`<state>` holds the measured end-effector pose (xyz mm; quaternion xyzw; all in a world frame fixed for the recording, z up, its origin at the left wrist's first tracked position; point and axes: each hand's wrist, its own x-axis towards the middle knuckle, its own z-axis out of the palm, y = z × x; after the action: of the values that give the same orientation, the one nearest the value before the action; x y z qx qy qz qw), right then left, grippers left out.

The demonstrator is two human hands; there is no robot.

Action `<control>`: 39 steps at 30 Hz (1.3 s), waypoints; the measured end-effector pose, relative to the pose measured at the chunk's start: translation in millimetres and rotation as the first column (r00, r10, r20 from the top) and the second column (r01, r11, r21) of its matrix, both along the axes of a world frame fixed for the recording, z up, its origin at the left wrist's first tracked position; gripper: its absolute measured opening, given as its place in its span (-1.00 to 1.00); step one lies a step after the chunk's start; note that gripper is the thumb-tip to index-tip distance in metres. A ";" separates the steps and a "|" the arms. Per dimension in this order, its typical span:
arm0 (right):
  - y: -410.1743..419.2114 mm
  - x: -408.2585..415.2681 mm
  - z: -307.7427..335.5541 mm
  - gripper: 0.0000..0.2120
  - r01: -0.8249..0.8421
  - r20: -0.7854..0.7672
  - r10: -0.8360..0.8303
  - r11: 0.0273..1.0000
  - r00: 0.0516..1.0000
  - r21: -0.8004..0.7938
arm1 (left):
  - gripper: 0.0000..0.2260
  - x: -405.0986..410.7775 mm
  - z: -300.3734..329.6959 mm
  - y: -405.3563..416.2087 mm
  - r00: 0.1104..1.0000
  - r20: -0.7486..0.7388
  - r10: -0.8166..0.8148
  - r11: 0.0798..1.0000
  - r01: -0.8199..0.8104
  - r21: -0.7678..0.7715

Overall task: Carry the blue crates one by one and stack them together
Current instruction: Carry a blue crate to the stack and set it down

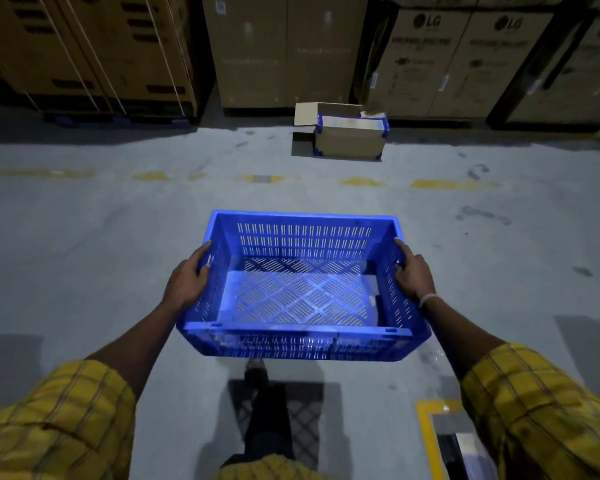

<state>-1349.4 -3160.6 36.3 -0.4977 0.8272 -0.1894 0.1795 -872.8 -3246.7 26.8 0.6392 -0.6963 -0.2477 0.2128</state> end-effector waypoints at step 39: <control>-717.5 -144.4 -358.4 -0.19 0.048 0.096 -0.051 0.998 0.994 0.035 | -0.46 -163.8 -372.5 -735.7 0.995 0.099 0.021 0.998 -0.026 0.049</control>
<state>-1493.8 -3878.2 -322.1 -0.4642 0.8326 -0.2041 0.2226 -1036.6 -3982.4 -345.8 0.6639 -0.6919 -0.2309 0.1648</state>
